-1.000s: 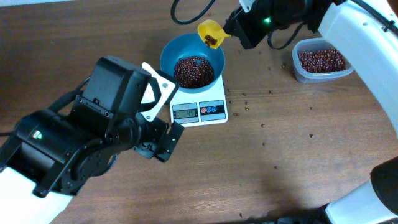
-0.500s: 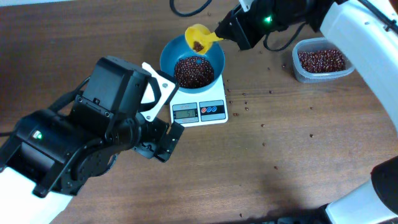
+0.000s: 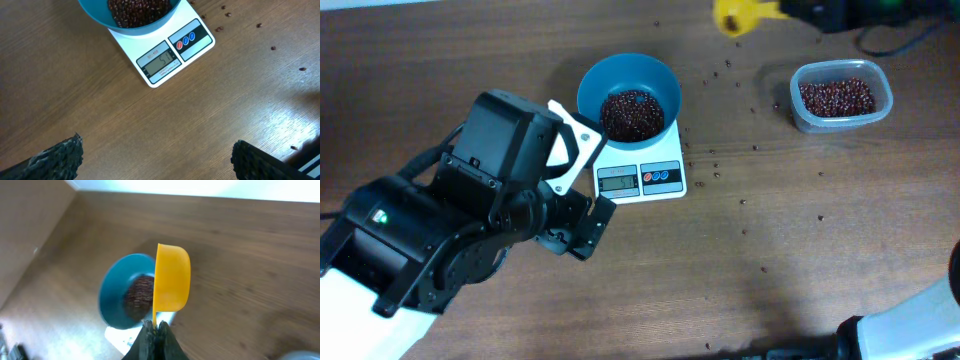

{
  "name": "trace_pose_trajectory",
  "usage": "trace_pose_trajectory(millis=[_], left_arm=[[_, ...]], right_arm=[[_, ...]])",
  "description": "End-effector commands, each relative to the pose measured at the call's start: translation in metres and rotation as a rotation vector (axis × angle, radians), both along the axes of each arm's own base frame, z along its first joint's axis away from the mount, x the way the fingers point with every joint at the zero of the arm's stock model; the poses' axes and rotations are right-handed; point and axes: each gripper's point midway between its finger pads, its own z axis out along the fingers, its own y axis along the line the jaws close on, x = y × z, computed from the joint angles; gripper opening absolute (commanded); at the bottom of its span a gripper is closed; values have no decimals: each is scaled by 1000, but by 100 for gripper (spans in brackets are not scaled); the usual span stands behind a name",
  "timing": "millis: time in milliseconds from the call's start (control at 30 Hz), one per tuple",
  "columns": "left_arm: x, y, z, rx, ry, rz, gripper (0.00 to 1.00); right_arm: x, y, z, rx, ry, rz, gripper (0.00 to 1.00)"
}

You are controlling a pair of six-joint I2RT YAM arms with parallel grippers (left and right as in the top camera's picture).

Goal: Scoop item into bowl and weigh 50g on scale

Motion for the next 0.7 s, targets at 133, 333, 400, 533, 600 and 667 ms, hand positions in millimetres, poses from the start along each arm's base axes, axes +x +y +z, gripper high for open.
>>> trace_pose_trajectory(millis=[133,333,400,533,600,667], left_arm=[[3,1,8,-5,-25,1,99],[3,1,8,-5,-25,1,99],[3,1,8,-5,-25,1,99],[3,1,8,-5,-25,1,99],[3,1,8,-5,-25,1,99],[3,1,8,-5,-25,1,99]], right_arm=[[-35,-110,-42,-469,116,-119,4],[-40,-144,-53,-857,224,-209,4],[-36,-143,-49,-964,222,-217,4],[-26,-129,-42,-1062,185,-206,4],[-15,-103,-42,-953,118,-147,4],[-4,-49,-34,-690,2,-9,4]])
